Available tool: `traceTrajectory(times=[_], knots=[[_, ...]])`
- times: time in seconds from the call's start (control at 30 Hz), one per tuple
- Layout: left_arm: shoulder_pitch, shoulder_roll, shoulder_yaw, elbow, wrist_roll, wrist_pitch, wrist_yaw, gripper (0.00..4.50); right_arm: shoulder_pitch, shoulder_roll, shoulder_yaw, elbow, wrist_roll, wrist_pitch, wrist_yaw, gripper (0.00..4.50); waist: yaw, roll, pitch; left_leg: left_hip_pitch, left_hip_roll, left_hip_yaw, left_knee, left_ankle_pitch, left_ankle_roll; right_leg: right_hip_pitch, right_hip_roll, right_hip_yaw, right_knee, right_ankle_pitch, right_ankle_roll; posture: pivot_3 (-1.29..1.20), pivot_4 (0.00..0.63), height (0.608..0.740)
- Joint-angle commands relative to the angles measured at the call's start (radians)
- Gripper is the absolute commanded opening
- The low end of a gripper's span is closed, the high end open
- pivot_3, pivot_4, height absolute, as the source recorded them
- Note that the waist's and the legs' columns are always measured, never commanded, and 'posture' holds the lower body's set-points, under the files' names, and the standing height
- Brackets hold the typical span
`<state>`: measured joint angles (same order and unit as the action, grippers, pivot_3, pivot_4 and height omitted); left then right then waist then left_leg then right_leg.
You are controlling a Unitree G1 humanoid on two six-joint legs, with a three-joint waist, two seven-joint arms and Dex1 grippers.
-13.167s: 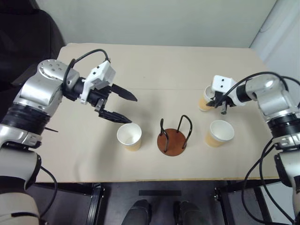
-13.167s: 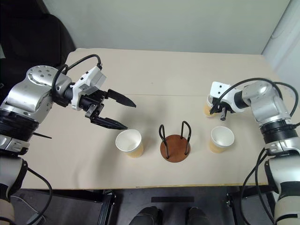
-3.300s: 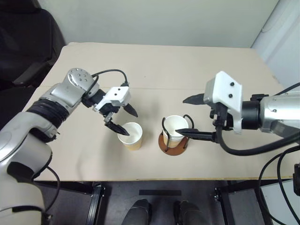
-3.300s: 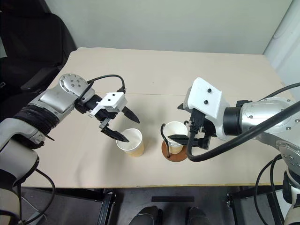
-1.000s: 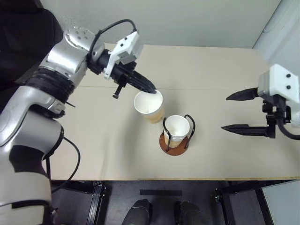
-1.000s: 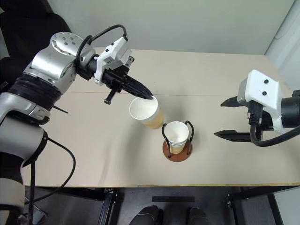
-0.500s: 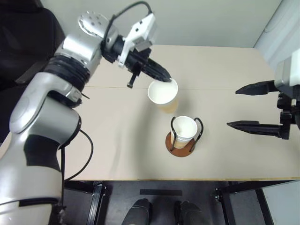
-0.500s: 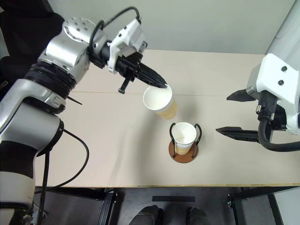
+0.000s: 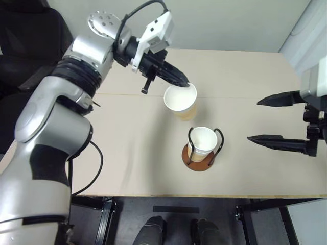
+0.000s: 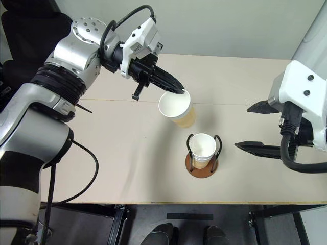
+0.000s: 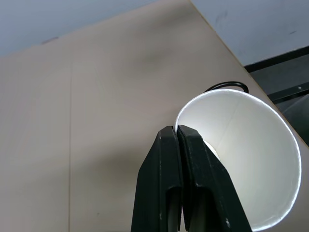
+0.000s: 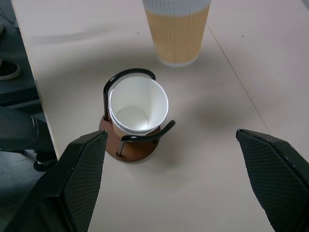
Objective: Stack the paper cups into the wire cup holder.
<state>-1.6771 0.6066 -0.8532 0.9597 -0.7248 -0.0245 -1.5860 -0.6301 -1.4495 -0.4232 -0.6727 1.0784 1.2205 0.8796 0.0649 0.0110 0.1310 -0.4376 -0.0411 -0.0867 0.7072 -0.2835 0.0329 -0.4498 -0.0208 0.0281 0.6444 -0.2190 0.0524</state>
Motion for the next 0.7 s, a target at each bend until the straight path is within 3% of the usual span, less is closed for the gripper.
traceTrajectory(times=[0.03,0.7], knots=[[-0.062,-0.026,0.037,0.001,-0.040,0.018,-0.028,0.04,0.007,-0.024,-0.069,-0.007,0.019,0.006,-0.017,4.36,0.002,0.000,0.000,-0.001,0.001,-0.001,0.001,0.000,0.000,0.000,-0.002,0.002,0.000,0.000,0.001,0.00,0.150,0.740],[-0.052,-0.124,-0.037,-0.044,-0.091,0.027,-0.028,0.04,0.100,-0.033,-0.207,-0.044,0.089,0.076,-0.078,4.36,0.004,0.000,0.000,0.000,0.002,0.009,0.010,-0.006,0.006,0.001,-0.003,0.006,0.002,-0.001,0.006,0.00,0.150,0.740]])
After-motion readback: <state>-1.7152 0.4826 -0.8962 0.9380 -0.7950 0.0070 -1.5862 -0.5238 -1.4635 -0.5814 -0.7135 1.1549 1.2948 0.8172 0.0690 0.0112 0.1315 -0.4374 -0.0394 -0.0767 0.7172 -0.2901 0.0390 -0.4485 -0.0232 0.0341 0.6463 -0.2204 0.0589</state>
